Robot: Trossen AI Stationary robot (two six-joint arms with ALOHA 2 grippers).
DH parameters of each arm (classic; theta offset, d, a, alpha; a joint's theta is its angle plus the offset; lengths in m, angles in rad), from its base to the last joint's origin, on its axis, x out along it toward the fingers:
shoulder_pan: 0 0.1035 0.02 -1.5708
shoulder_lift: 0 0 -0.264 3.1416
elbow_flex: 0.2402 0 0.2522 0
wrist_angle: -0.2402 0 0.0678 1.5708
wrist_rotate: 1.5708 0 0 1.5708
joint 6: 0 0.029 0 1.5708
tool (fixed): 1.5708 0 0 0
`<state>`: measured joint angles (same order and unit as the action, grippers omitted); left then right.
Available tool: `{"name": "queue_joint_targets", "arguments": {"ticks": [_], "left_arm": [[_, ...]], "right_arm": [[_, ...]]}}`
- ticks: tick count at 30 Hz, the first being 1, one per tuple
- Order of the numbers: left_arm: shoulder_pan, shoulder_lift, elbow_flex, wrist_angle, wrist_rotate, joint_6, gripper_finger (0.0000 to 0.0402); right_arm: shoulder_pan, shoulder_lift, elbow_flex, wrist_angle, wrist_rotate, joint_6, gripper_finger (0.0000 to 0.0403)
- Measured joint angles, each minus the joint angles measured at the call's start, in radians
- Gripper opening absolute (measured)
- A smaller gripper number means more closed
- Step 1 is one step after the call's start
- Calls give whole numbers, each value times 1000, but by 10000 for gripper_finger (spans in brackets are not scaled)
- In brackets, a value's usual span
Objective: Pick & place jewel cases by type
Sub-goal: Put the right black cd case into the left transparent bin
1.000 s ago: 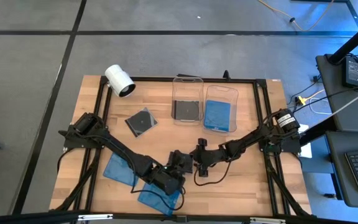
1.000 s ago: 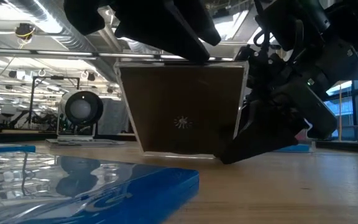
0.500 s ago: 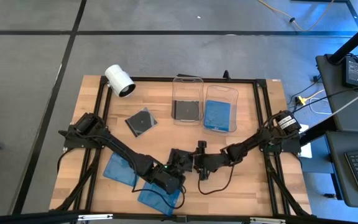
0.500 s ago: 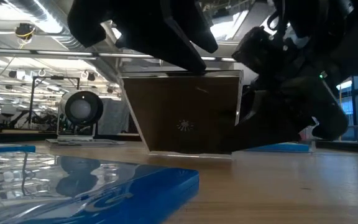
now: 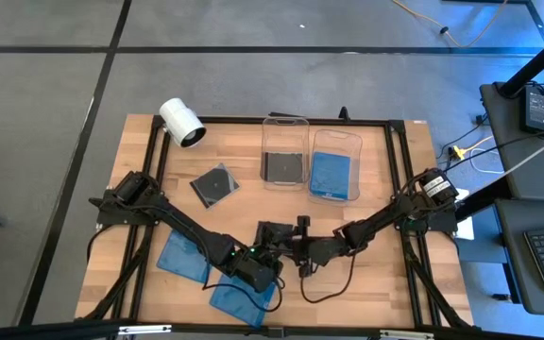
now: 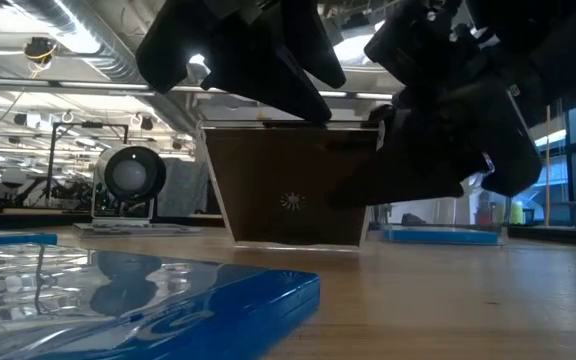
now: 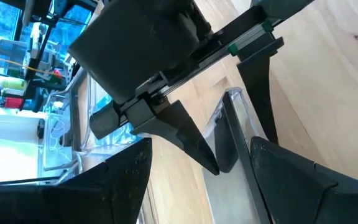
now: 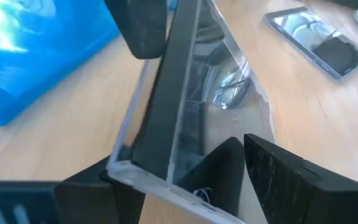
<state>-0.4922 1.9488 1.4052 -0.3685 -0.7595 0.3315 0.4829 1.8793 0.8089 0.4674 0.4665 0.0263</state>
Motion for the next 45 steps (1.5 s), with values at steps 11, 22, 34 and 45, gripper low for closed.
{"name": "queue_joint_targets", "arguments": {"ticks": [11, 22, 34, 45], "left_arm": [[10, 0, 0, 2, 1, -1, 267], [18, 0, 0, 4, 12, -3, 267], [17, -4, 3, 10, 3, -4, 267], [-23, -24, 2, 7, -129, 15, 267]], "right_arm": [[46, -1, 1, 69, 93, -75, 247], [57, -1, 1, 80, 141, -92, 172], [56, -4, 1, 97, 173, -161, 59], [69, -4, 1, 105, 231, -171, 57]]}}
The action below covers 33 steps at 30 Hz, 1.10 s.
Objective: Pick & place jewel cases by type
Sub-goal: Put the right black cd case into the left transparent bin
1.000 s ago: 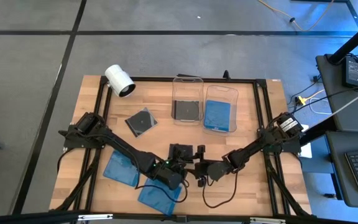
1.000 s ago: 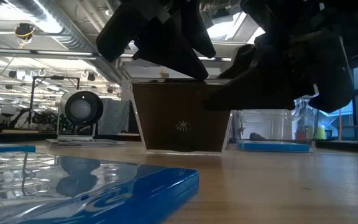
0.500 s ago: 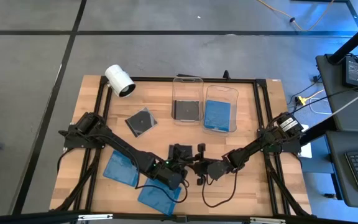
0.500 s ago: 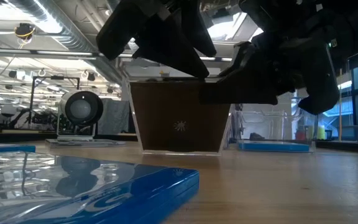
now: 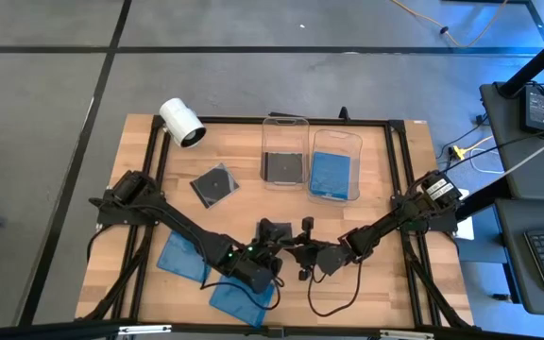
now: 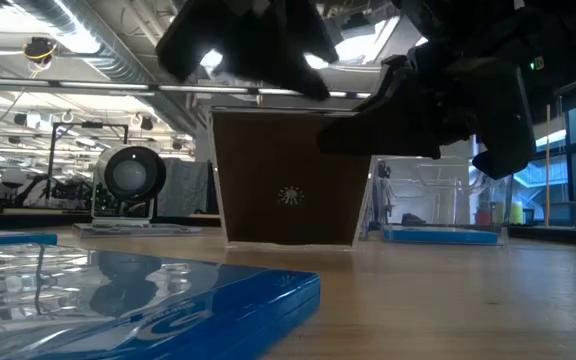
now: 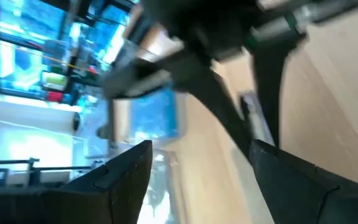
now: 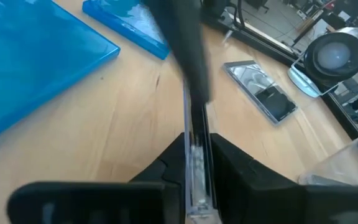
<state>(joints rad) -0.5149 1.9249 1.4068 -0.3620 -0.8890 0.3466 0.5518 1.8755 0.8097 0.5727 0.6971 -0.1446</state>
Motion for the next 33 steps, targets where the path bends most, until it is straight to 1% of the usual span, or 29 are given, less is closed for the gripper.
{"name": "queue_joint_targets", "arguments": {"ticks": [3, 6, 8, 10, 14, 18, 21, 24, 27, 30, 33], "left_arm": [[-25, -30, 0, 7, -64, 15, 267], [-58, -77, 0, 10, -150, 7, 267], [-78, -116, 0, 6, -195, -27, 267], [-90, -153, 0, -21, -212, -95, 267], [-103, -202, 0, -116, -220, -283, 267], [-107, -211, 0, -237, -225, -438, 267], [-108, -211, 0, -347, -236, -553, 267], [-110, -211, 0, -501, -247, -691, 267], [-119, -211, 0, -679, -285, -887, 267], [-134, -211, 0, -845, -290, -1100, 267], [-151, -211, -1, -990, -296, -1291, 267]], "right_arm": [[0, 0, 0, 5, 5, -9, 54], [0, 0, 0, 10, 13, -16, 54], [2, 0, -1, 14, 27, -17, 53], [3, 1, -1, 22, 37, -18, 53], [3, 2, -2, 55, 39, -18, 52], [3, 2, -2, 82, 39, -16, 52], [5, 3, -2, 87, 39, -15, 52], [8, -5, -3, 87, 39, -15, 52], [12, -29, -3, 84, 50, -17, 52], [13, -61, -3, 84, 92, -34, 52], [13, -94, -3, 83, 156, -64, 52]]}}
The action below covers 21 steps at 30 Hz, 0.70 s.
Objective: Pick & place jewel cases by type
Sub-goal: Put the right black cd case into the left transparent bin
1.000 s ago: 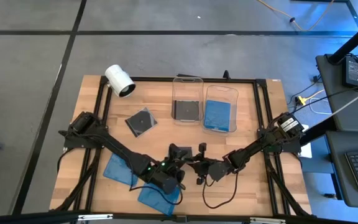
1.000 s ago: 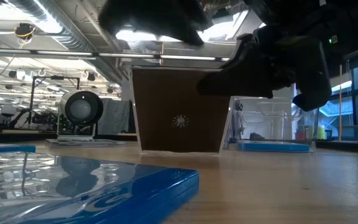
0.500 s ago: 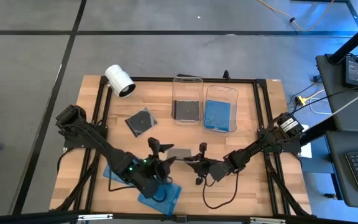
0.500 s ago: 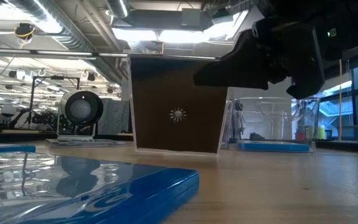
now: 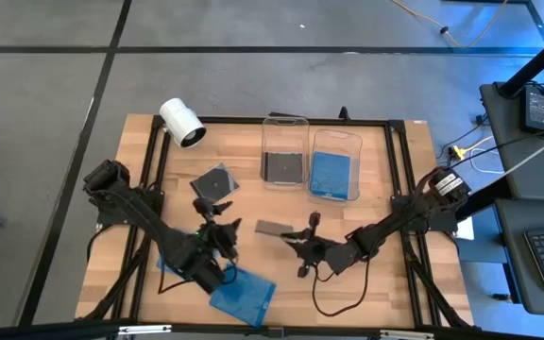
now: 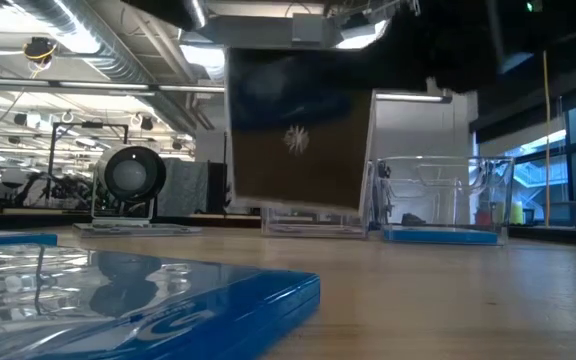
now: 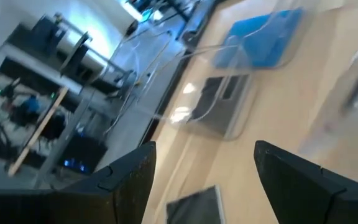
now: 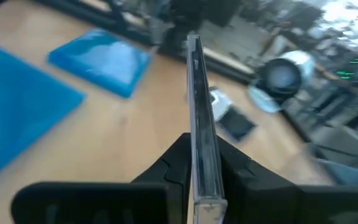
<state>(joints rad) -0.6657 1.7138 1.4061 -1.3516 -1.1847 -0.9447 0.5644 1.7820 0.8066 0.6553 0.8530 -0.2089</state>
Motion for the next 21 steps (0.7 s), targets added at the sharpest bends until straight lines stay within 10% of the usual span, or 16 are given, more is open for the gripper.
{"name": "queue_joint_targets", "arguments": {"ticks": [12, 21], "left_arm": [[-34, 0, -193, -47, 36, -473, 267], [15, 0, -295, 83, 86, -539, 267]], "right_arm": [[-40, -227, 2, 16, 434, -67, 52], [-220, -289, 47, 2, 421, -55, 53]]}}
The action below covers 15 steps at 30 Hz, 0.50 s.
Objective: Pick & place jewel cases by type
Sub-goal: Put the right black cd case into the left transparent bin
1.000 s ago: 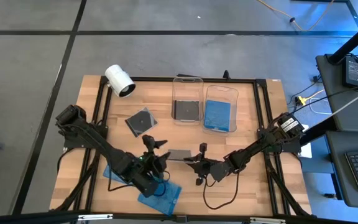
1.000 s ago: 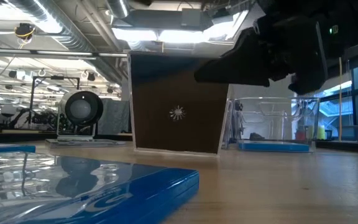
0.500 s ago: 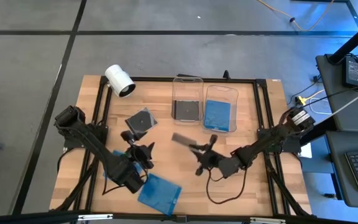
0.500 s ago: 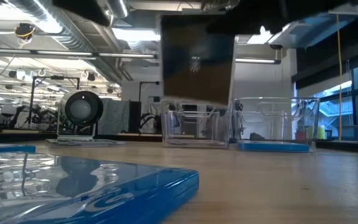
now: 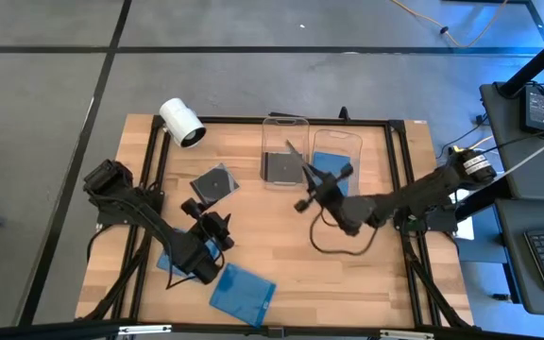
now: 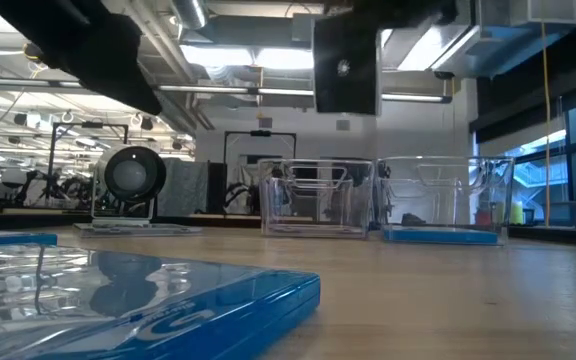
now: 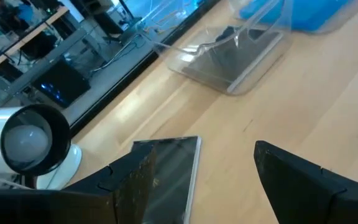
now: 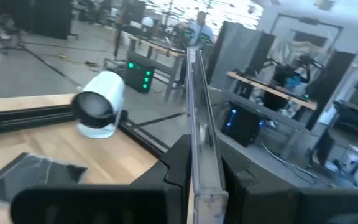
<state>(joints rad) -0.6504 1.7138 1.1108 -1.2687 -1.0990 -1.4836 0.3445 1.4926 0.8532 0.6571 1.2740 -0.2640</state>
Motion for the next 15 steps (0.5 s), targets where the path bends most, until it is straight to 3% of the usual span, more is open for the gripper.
{"name": "queue_joint_targets", "arguments": {"ticks": [15], "left_arm": [[59, 0, -1, 25, 23, 22, 267]], "right_arm": [[-226, 182, 0, -1, -153, 327, 53]]}}
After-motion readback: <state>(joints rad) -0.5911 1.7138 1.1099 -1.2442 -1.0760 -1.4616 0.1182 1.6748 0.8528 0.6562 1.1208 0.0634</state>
